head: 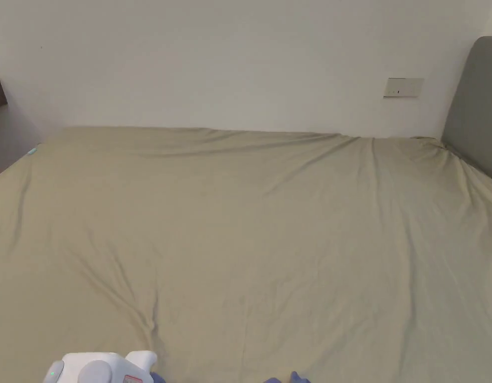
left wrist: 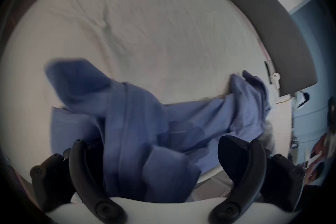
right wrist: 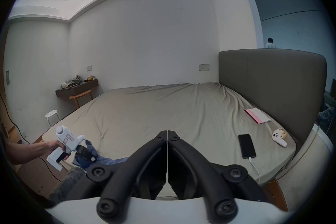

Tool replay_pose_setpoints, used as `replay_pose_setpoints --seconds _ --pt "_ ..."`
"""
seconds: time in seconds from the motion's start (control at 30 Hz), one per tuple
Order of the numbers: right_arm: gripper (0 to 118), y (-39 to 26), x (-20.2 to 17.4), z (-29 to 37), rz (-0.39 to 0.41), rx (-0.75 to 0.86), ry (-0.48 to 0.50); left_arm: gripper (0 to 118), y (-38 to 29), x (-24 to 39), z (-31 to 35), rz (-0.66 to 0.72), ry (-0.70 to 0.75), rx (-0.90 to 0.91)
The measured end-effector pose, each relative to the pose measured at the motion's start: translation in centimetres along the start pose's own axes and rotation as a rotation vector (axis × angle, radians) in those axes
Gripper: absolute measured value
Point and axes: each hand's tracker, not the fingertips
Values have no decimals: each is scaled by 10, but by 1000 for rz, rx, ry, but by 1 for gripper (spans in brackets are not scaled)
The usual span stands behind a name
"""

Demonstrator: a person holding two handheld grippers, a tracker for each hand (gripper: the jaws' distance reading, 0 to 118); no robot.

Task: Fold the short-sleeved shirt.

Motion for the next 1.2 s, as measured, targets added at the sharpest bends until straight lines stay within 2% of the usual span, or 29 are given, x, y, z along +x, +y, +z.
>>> replay_pose_setpoints --seconds 0.07,0.2,0.23,0.3,0.33,0.37,0.43,0.5,0.57,0.73,0.83,0.93,1.0,1.07,1.13,1.17,1.2 --pt "2 -2 8 1 -4 -8 -39 102 5 -5 25 21 72 28" --pt "2 -8 26 4 -86 3 -48 90 -12 -11 95 156 153 340" --pt "2 -10 29 4 -104 4 -49 80 -20 -13 107 207 176 424" --pt "2 -12 32 1 -130 3 -50 38 -29 -16 116 221 140 472" --pt "2 -13 32 -1 -138 -1 -46 18 -29 -19 112 209 177 461" --pt "2 -14 32 -2 -144 -2 -40 10 -28 -21 106 207 272 465" --pt "3 -15 30 -3 -148 -3 -35 10 -29 -28 92 224 370 448" --pt "3 -16 25 0 -132 -2 -30 10 -30 -42 81 288 286 464" --pt "3 -17 20 3 -109 2 -34 10 -29 -45 64 338 296 418" --pt "3 -23 16 3 -93 -19 -52 9 -40 4 28 124 185 343" --pt "3 -26 17 2 -135 -29 -49 9 -43 34 -3 63 137 271" --pt "3 -25 16 5 -136 -32 -43 8 -41 49 -24 69 131 269" --pt "3 -23 13 9 -114 -33 -47 8 -36 45 -23 78 137 272" --pt "3 -20 14 12 -102 -34 -48 8 -33 29 -4 136 33 285" --pt "3 -17 15 17 -94 -31 -42 11 -38 13 35 163 -30 432" --pt "3 -16 15 20 -85 -23 -45 48 -36 -2 55 167 -50 470" --pt "3 -14 14 21 -82 -18 -51 92 -32 -17 70 172 -59 482"
